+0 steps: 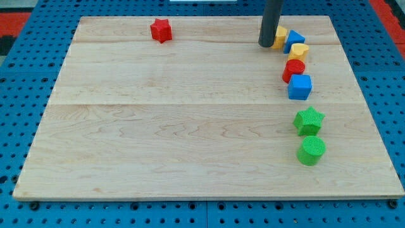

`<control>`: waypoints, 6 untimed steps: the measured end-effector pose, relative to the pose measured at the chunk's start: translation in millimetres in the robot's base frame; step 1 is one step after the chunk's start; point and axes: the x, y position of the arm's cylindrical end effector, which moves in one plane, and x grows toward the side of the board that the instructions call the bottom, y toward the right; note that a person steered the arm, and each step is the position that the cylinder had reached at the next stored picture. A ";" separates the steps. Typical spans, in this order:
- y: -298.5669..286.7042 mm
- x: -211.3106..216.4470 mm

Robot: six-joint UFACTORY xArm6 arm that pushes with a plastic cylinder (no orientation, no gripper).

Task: Move your arm towards the bottom

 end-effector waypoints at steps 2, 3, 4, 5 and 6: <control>24.3 -33.4; 27.1 -34.4; -1.6 2.0; -1.6 67.0; -8.4 146.5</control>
